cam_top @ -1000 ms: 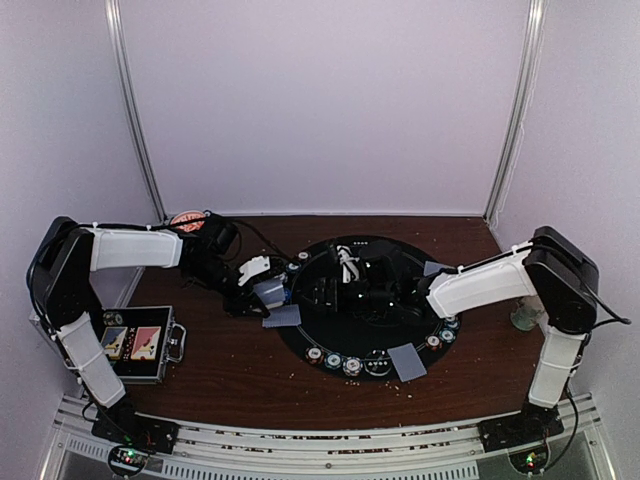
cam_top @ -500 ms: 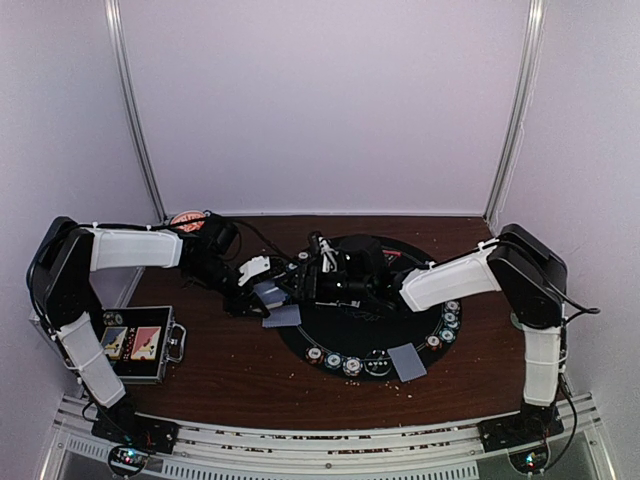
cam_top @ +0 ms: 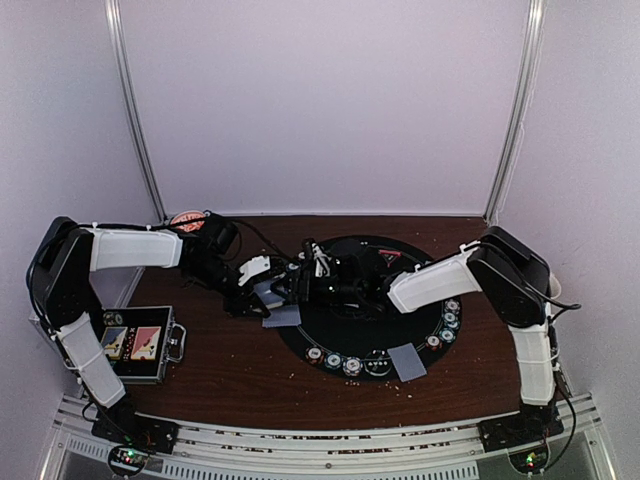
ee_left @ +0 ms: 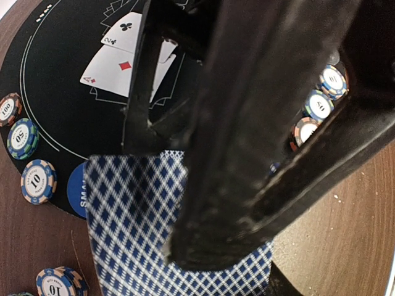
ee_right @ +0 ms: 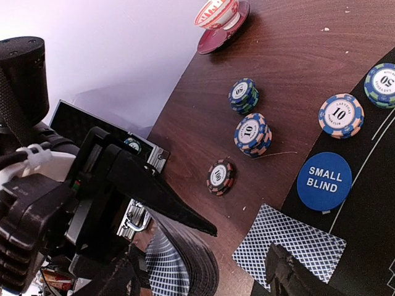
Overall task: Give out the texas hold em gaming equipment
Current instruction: Pick up the poker card from the face-down deck piles.
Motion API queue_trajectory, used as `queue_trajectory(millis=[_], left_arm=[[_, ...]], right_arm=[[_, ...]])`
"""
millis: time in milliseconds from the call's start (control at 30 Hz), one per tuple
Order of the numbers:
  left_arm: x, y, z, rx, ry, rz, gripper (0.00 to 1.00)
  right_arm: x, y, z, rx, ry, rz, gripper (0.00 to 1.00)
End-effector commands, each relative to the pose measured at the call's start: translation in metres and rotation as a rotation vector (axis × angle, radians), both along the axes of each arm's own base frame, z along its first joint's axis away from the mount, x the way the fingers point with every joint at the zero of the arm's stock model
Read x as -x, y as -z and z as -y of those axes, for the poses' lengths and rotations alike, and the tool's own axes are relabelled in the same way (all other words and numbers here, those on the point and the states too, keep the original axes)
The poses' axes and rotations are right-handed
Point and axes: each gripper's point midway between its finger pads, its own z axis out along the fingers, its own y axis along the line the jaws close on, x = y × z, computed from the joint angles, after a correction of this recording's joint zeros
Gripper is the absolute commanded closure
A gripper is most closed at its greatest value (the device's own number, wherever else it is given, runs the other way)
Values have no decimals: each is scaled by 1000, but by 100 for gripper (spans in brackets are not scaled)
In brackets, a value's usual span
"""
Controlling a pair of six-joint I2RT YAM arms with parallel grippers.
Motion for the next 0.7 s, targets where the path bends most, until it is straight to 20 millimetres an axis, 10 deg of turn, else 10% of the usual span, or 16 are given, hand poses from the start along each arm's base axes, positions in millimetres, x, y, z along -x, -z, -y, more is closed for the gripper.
queue_trajectory(millis=[0,667], left_arm=[[-1,-20,8,49,24,46,52],[0,-19,8,50,27,45,52]], right_arm=[[-2,-4,-9,-20,-12,-2,30],[-11,19,-14,53,3,-20,42]])
